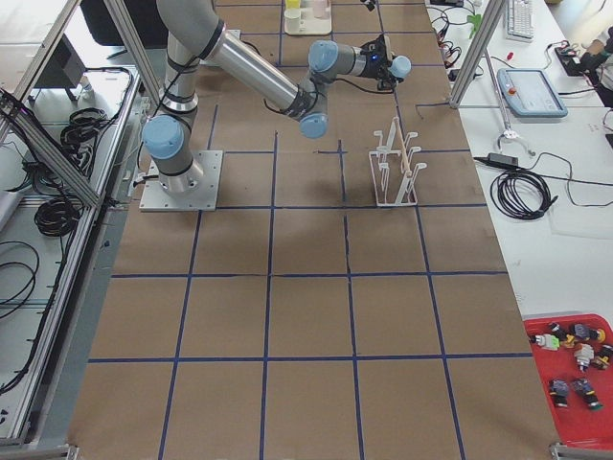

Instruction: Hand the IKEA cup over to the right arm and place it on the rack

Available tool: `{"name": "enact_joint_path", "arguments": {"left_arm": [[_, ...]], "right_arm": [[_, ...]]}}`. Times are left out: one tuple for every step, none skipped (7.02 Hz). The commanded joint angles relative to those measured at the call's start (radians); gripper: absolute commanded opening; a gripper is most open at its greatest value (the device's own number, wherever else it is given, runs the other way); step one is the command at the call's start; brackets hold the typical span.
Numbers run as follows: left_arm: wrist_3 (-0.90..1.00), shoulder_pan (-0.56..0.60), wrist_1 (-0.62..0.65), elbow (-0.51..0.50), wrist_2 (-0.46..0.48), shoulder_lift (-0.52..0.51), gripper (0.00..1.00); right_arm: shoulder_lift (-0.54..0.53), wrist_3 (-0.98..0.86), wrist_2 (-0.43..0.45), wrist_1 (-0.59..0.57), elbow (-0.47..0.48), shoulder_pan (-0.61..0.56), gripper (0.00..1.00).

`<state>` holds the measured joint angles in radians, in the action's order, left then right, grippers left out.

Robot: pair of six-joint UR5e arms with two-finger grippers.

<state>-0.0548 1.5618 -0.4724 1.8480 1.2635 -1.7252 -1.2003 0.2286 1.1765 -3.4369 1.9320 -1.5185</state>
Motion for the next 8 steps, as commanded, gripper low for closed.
{"name": "enact_joint_path", "arguments": {"left_arm": [[0.004, 0.035, -0.466, -0.108, 0.161, 0.076, 1.0], [0.015, 0.027, -0.62, -0.13, 0.212, 0.097, 1.0], [0.063, 0.018, -0.723, -0.15, 0.259, 0.113, 1.0], [0.14, -0.009, -0.792, -0.161, 0.264, 0.122, 1.0], [0.141, -0.032, -0.871, -0.17, 0.261, 0.134, 1.0], [0.142, -0.034, -0.934, -0.217, 0.261, 0.113, 1.0], [0.139, -0.034, -1.019, -0.28, 0.261, 0.09, 1.0], [0.133, -0.026, -1.049, -0.283, 0.261, 0.09, 1.0]], "right_arm": [[0.007, -0.222, 0.011, -0.112, -0.001, 0.059, 0.25], [0.024, -0.229, 0.008, -0.126, -0.014, 0.095, 0.25], [0.071, -0.26, 0.003, -0.184, -0.042, 0.121, 0.25], [0.118, -0.264, 0.002, -0.229, -0.056, 0.129, 0.26], [0.148, -0.264, 0.002, -0.251, -0.061, 0.145, 0.27], [0.165, -0.264, 0.002, -0.242, -0.085, 0.152, 0.27], [0.191, -0.264, 0.002, -0.24, -0.108, 0.152, 0.27], [0.22, -0.264, 0.002, -0.249, -0.111, 0.153, 0.27]]}}
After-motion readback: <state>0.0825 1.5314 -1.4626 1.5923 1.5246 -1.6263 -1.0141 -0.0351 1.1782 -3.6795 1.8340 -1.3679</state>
